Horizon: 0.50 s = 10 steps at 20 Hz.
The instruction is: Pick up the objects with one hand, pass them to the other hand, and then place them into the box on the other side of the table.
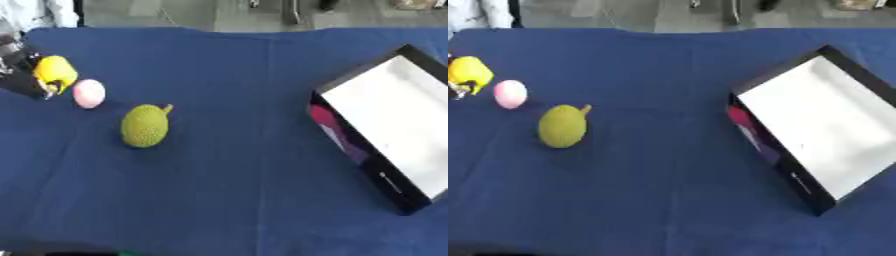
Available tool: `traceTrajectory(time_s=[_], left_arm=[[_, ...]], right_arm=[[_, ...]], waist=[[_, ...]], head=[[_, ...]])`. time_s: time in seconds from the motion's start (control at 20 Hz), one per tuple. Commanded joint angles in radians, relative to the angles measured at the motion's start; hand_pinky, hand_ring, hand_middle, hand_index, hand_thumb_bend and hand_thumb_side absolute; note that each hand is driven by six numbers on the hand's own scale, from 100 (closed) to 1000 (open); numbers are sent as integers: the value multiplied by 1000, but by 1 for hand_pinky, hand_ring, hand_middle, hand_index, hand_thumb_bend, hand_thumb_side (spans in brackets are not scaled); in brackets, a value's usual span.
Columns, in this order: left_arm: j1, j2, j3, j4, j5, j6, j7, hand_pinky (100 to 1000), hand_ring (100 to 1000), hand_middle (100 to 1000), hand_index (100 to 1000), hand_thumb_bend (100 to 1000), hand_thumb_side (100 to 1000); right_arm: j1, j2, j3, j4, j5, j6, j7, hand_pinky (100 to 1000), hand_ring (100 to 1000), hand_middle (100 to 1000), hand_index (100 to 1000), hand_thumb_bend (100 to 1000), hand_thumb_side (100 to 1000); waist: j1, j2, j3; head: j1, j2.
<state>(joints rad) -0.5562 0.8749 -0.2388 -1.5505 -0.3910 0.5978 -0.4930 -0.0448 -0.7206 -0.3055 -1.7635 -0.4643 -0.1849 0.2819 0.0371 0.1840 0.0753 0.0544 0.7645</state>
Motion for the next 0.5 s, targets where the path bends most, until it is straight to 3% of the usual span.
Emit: traceTrajectory(time_s=[0.05, 0.4, 0.45, 0.5], left_arm=[[-29, -12, -7, -50, 18, 1, 20, 761, 696, 550, 558, 100, 142], [-67, -115, -36, -88, 14, -1, 79, 752, 691, 538, 559, 100, 170], [-68, -130, -38, -91, 11, -3, 90, 751, 690, 536, 559, 100, 163], [-68, -145, -38, -93, 7, -5, 101, 750, 689, 535, 558, 100, 176]], right_arm=[[-63, -83, 33, 0, -12, 10, 26, 1000, 1000, 1000, 1000, 100, 501], [-210, -137, 125, 42, -23, 25, 86, 1000, 1000, 1000, 1000, 100, 474], [-228, -142, 140, 50, -20, 23, 96, 1000, 1000, 1000, 1000, 100, 439], [-247, -144, 155, 59, -16, 22, 106, 1000, 1000, 1000, 1000, 100, 469]], waist=[[-16, -24, -1], [-22, -38, -2], [-23, -41, -2], [-24, -45, -2]], head=[[-12, 6], [-39, 6], [-42, 6], [-46, 6]])
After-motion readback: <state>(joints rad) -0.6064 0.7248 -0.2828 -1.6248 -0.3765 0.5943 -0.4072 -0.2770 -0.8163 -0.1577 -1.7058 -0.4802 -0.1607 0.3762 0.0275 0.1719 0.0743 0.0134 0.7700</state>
